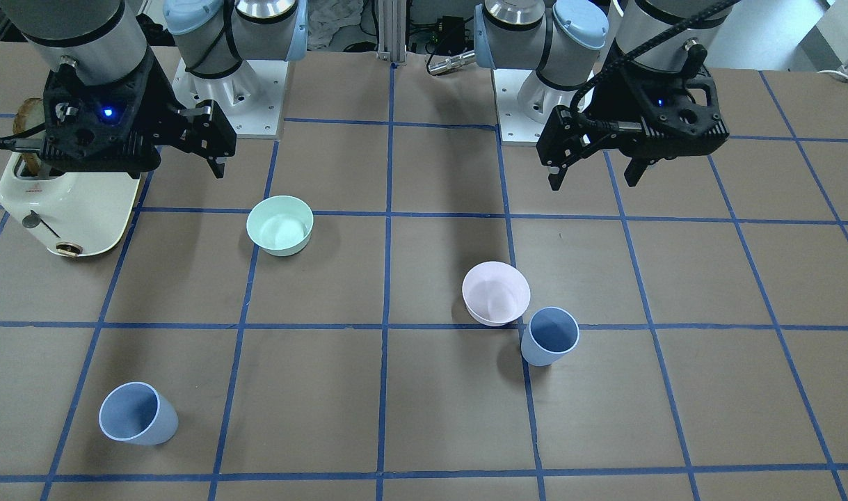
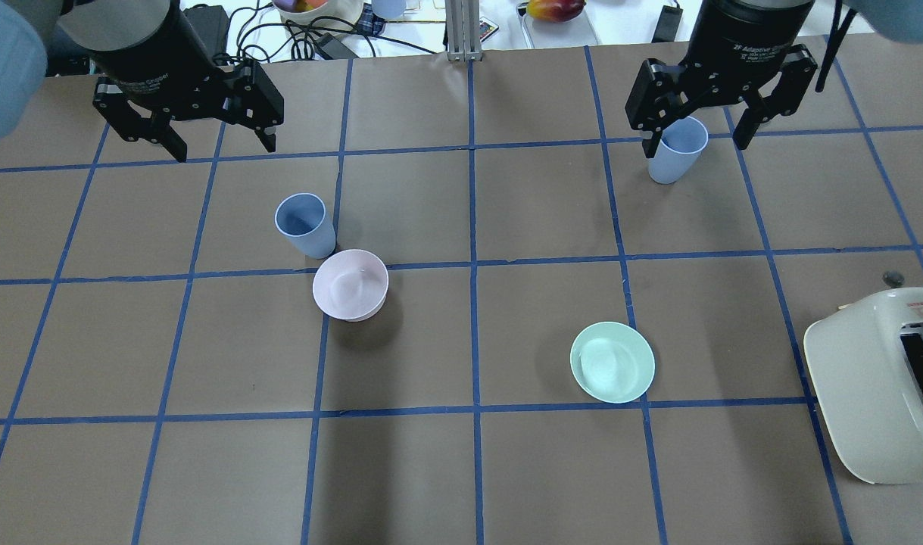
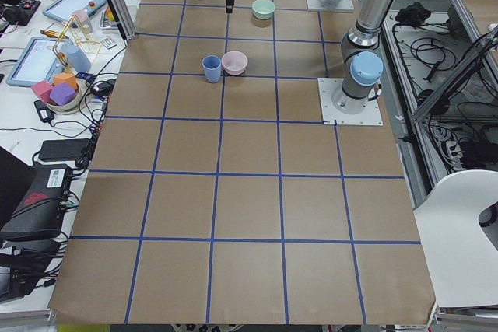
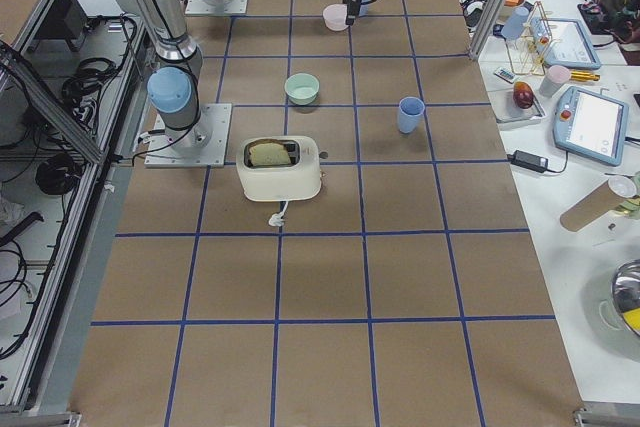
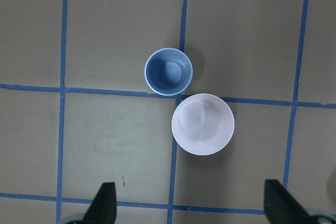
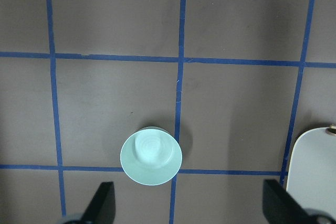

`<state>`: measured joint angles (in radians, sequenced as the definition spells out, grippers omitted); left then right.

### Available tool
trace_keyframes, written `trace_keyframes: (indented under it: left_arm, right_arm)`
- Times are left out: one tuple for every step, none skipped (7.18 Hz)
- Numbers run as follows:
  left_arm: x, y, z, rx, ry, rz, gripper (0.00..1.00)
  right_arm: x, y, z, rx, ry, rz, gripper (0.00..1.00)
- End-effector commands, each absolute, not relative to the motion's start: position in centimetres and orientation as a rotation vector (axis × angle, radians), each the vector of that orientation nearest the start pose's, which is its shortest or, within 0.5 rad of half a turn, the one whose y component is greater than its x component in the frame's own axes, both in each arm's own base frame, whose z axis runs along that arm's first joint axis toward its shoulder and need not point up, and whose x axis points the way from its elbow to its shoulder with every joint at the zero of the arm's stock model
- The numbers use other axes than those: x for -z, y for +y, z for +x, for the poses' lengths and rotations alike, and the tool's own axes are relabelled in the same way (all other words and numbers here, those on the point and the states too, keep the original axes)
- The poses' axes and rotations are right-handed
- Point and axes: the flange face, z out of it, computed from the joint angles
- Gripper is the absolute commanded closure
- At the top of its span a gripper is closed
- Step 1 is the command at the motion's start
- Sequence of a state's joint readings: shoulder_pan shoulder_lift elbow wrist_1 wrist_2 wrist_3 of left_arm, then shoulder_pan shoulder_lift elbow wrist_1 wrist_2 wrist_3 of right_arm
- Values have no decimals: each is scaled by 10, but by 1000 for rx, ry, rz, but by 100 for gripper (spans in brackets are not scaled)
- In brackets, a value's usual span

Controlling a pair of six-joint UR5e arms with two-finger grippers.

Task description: Stack blue cups with both arms

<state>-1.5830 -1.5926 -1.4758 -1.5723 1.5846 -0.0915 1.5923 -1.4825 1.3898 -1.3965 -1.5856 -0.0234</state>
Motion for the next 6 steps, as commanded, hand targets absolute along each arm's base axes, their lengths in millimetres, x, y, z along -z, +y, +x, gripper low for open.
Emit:
trace_keyframes:
  left_arm:
    - [-524,-505,-138,114,3127,-126,0]
    - [-526,-505,-138,119,3127,-126,0]
    - [-525,-505,-138,114,3127,-126,0]
    - [-523,-505,-139,109,3126,-123,0]
    - [-523,-503,-140,100,3126,-121,0]
    - [-523,-504,-140,100,3126,-121,0]
  right_arm:
    - [-515,-516,143,-126,3155,-78,0]
    - [-514,-516,143,-131,3155,-79,0]
    - [-514,-516,143,-133,3154,-79,0]
    - [-508,-515,143,-150,3155,-57,0]
    - [-505,-514,142,-155,3155,-47,0]
    - [-505,-515,141,-155,3158,-38,0]
